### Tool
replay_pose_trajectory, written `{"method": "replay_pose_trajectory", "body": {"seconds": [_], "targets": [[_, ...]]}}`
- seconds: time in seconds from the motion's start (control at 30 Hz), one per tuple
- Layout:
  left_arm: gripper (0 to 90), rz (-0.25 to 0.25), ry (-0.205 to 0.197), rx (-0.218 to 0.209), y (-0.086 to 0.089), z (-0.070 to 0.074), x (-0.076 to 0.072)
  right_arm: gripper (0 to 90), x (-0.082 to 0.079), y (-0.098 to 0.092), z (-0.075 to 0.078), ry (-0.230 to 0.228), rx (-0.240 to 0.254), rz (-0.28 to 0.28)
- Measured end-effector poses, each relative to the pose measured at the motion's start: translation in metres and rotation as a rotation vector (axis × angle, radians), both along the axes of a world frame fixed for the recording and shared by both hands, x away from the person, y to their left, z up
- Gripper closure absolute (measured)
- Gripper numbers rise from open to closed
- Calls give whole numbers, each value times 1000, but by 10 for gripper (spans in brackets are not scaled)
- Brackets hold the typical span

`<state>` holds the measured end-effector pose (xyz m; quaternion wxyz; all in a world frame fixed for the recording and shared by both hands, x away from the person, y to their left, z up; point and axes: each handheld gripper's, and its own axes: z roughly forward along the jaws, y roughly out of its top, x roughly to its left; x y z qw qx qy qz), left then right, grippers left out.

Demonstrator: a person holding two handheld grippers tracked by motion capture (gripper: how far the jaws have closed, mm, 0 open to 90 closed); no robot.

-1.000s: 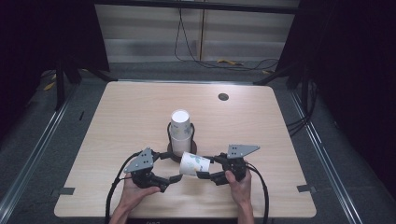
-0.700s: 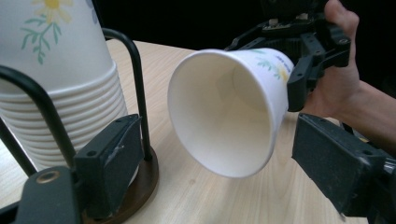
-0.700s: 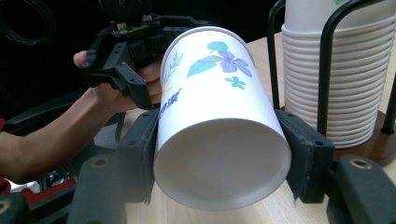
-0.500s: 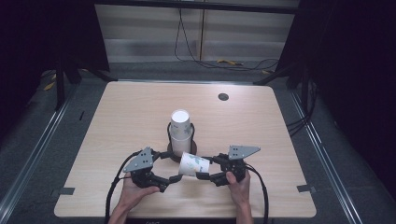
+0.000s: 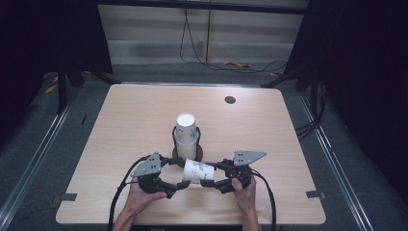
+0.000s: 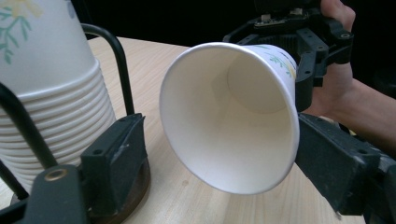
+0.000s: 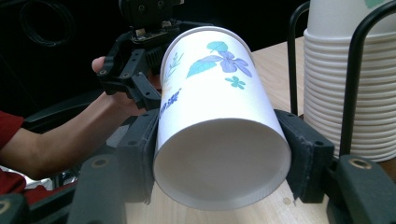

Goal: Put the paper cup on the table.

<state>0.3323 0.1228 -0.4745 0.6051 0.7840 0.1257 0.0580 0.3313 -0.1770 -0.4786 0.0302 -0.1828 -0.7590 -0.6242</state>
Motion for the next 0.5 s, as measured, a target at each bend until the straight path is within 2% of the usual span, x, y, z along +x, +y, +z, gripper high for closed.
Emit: {"method": "replay_pose_trajectory", "body": {"seconds": [0.17, 0.33, 0.4, 0.5], "targets": [[172, -26, 6, -16, -4, 0, 2, 370, 1, 1, 1, 0, 1, 16], [161, -40, -2, -5, -8, 1, 2, 370, 1, 2, 1, 6, -6, 35], [199, -57, -6, -1, -9, 2, 2, 371, 2, 2, 2, 5, -11, 37], [208, -63, -2, 2, -8, 2, 3, 371, 2, 3, 3, 4, -22, 39]]}}
